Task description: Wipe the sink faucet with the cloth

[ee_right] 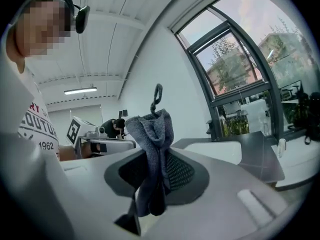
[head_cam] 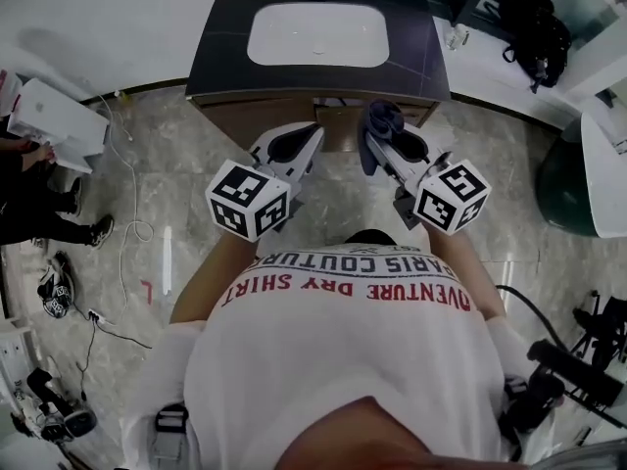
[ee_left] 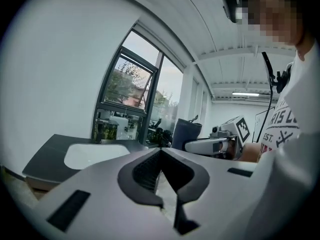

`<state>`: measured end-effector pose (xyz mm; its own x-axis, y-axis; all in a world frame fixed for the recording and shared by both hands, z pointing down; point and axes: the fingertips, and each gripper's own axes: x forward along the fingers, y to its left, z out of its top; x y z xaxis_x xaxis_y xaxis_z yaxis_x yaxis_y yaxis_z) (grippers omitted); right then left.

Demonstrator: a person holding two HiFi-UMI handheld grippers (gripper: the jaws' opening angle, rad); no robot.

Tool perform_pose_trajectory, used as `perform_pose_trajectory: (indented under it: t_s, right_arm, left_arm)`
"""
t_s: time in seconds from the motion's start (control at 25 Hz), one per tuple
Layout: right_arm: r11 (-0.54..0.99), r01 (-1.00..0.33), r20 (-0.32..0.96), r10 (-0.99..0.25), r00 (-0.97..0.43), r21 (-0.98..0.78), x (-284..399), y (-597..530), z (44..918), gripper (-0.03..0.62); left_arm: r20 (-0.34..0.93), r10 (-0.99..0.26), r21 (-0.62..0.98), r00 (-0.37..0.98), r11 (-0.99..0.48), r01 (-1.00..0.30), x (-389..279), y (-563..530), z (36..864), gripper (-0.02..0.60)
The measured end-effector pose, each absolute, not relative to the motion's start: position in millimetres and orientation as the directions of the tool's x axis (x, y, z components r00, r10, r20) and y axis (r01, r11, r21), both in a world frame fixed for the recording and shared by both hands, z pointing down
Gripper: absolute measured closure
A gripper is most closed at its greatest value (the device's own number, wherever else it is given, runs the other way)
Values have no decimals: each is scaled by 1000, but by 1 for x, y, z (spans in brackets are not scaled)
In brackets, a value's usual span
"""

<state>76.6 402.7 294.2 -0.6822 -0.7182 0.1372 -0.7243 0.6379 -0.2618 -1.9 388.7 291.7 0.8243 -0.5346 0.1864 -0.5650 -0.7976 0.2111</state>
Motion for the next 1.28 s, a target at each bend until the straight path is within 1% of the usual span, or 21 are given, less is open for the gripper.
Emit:
perform_pose_trajectory:
  t_s: [0.16, 0.36, 0.52, 0.64, 0.72, 0.8, 1.0, 1.28]
  right_arm:
    - [641, -723, 126, -719, -683, -257, 88, 346, 300, 517]
    - [661, -702, 137, -695, -706, -265, 102, 260, 321, 517]
    - [669, -686, 150, -676, -722, -288, 115, 159, 332, 517]
    - [668, -671, 159, -661, -734, -320, 138, 75, 342, 517]
    - [682, -660, 170, -643, -746, -315, 153, 25, 344, 517]
    - [698, -651, 165, -634, -755, -298, 156, -15, 331, 517]
    - [711, -646, 142, -634, -760, -278, 136, -62, 303, 517]
    - [679, -670, 202, -641, -741, -301, 130, -97, 329, 517]
  left_arm:
    - [189, -523, 203, 831, -807, -554, 13, 334, 300, 581]
    - [220, -533, 212, 817, -791, -574, 29, 252, 325, 581]
    - [246, -554, 235, 795, -762, -603, 40, 151, 338, 581]
    - [280, -562, 228, 778, -749, -623, 64, 65, 344, 581]
    - [282, -577, 217, 767, -740, -636, 79, 13, 337, 581]
    - [266, -596, 210, 758, -731, -649, 80, -26, 321, 581]
    - [266, -603, 226, 752, -720, -657, 61, -65, 306, 581]
    - [293, -555, 263, 779, -737, -623, 64, -103, 325, 581]
